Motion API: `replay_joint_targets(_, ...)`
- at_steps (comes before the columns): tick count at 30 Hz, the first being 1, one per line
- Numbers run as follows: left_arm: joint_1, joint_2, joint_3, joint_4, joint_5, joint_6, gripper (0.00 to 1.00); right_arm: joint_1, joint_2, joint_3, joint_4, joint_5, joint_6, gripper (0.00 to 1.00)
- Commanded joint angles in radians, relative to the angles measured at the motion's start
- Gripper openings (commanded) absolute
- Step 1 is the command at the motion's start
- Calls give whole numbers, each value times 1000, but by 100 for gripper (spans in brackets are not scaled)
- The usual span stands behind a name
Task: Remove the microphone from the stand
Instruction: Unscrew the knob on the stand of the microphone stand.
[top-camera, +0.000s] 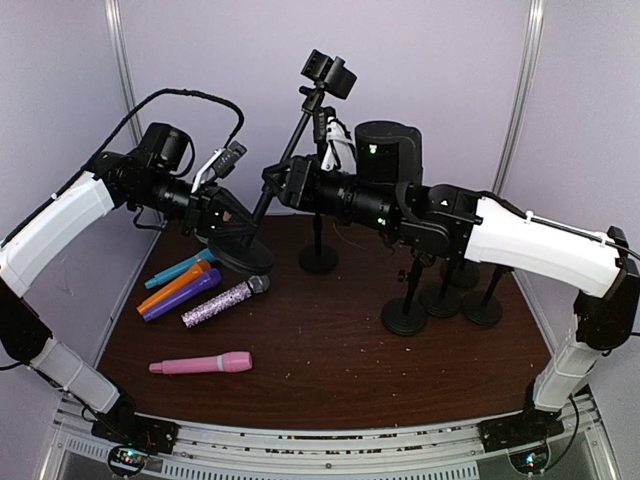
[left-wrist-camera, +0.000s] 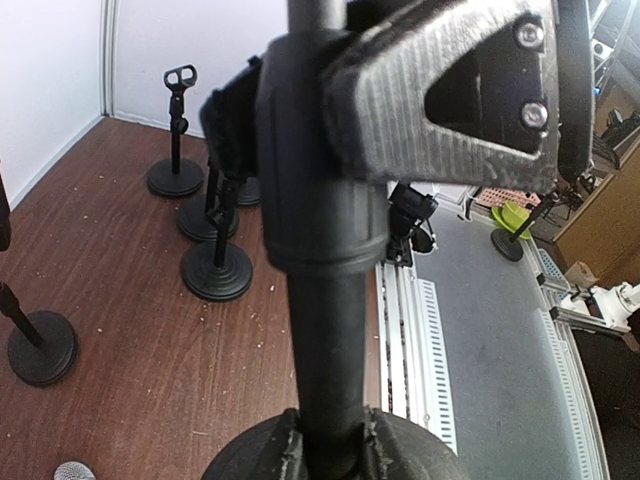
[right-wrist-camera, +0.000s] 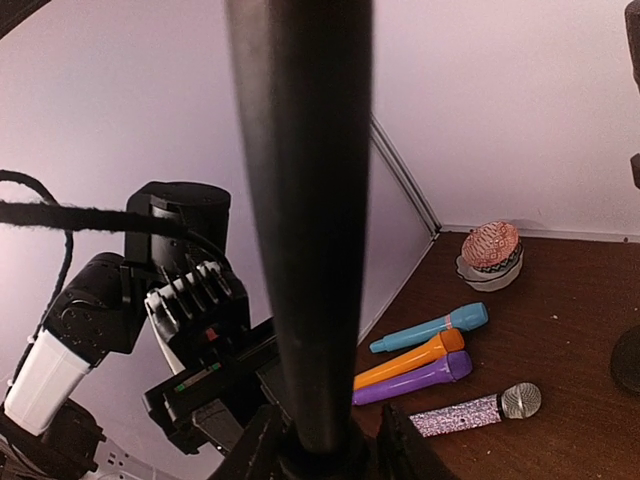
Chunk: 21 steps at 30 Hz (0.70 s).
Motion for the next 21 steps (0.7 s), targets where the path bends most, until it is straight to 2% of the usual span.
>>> replay_joint_targets(1, 5, -25, 40, 76, 42, 23, 0, 7, 24, 50, 1, -3, 15, 29)
replay_joint_targets(5, 4, -28, 37, 77, 56, 21, 0, 5, 18, 43, 68, -76, 4, 16)
replay_joint_targets(9, 5, -31, 31, 65, 121, 25, 0, -21, -5, 0, 226, -296, 7, 7)
replay_joint_targets(13, 4, -31, 22, 50, 221, 28, 0, -33, -22, -11, 319, -534, -11, 5)
replay_joint_targets(17, 5, -28, 20, 40, 319, 20, 0, -37, -47, -45, 371, -674, -33, 4)
replay_joint_targets(21, 3, -25, 12, 39, 393, 2, 0, -47, -61, -94, 507, -801, 14, 4)
